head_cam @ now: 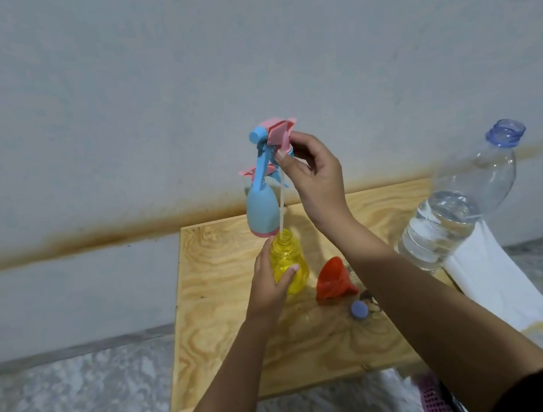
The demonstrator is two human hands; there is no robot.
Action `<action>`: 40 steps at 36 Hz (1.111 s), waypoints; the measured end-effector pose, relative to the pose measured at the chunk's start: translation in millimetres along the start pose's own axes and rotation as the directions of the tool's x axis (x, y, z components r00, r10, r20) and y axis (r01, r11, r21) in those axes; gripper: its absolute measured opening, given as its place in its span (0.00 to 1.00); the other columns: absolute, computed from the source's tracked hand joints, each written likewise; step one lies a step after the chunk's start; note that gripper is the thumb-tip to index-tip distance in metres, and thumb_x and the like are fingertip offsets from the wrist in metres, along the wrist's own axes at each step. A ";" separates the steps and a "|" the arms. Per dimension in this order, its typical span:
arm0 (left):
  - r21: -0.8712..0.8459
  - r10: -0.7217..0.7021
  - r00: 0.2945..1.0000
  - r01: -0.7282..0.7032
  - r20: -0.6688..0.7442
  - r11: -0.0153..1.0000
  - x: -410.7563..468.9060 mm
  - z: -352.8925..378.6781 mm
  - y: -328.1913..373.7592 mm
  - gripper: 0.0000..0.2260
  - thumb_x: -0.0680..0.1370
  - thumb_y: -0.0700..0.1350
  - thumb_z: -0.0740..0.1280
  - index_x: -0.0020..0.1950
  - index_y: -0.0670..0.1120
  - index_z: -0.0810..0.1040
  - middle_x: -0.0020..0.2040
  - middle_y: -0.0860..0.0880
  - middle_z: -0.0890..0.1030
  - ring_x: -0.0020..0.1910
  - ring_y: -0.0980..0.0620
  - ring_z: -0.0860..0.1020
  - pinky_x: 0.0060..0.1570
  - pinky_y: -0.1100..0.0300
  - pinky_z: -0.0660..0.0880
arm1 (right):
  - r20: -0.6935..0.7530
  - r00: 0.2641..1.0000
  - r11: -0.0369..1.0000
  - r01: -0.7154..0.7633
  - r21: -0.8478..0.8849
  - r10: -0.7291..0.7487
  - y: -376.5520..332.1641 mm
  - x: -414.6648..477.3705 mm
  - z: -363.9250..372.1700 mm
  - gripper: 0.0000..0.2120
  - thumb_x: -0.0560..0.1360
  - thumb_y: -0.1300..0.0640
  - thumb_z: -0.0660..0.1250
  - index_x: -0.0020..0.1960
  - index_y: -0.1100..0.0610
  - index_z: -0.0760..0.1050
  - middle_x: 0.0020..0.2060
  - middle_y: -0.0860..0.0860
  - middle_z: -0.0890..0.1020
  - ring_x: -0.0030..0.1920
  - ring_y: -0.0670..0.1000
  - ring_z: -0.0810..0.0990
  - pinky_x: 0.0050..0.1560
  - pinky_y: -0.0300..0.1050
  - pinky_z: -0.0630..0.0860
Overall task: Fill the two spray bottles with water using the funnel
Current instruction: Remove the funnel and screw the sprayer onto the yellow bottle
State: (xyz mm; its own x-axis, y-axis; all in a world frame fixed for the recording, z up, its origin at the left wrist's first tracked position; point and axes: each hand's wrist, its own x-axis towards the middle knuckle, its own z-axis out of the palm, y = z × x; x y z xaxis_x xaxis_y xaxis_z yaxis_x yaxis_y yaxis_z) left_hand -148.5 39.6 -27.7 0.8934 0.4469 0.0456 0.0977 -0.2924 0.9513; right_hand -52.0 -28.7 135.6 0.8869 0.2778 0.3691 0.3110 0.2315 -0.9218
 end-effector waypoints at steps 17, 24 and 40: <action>-0.124 -0.138 0.986 0.126 -0.096 0.984 1.9 4.6 -7.2 0.28 0.72 0.51 0.73 0.70 0.48 0.70 0.60 0.36 0.75 0.58 0.36 0.72 0.54 0.44 0.73 | 0.142 0.937 0.944 -0.303 -0.131 0.321 81.3 -60.9 -32.5 0.11 0.73 0.68 0.68 0.53 0.57 0.76 0.48 0.53 0.81 0.50 0.44 0.80 0.52 0.36 0.76; -0.221 -0.178 0.975 0.145 -0.135 0.964 2.0 6.1 -10.8 0.23 0.70 0.48 0.75 0.63 0.48 0.75 0.52 0.49 0.81 0.49 0.54 0.78 0.46 0.65 0.74 | 0.147 0.941 0.944 -0.276 -0.181 0.304 89.4 -65.1 -29.6 0.13 0.69 0.59 0.70 0.53 0.56 0.76 0.48 0.50 0.81 0.54 0.52 0.80 0.60 0.54 0.75; -0.172 -0.104 0.985 0.080 -0.139 0.982 2.2 8.0 -7.5 0.27 0.72 0.53 0.72 0.66 0.66 0.64 0.67 0.55 0.71 0.67 0.57 0.69 0.66 0.55 0.70 | 0.174 0.942 0.929 -0.231 -0.289 0.288 97.4 -59.0 -19.4 0.08 0.74 0.58 0.69 0.52 0.51 0.76 0.49 0.50 0.74 0.48 0.40 0.74 0.49 0.38 0.70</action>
State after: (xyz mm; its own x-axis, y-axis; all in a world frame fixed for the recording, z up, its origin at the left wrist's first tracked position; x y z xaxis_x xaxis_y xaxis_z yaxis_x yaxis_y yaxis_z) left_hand -143.8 36.0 -37.2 0.8088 0.5879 -0.0120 0.0917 -0.1059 0.9901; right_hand -67.4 -40.7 21.7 0.8654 0.4905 0.1026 0.1830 -0.1187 -0.9759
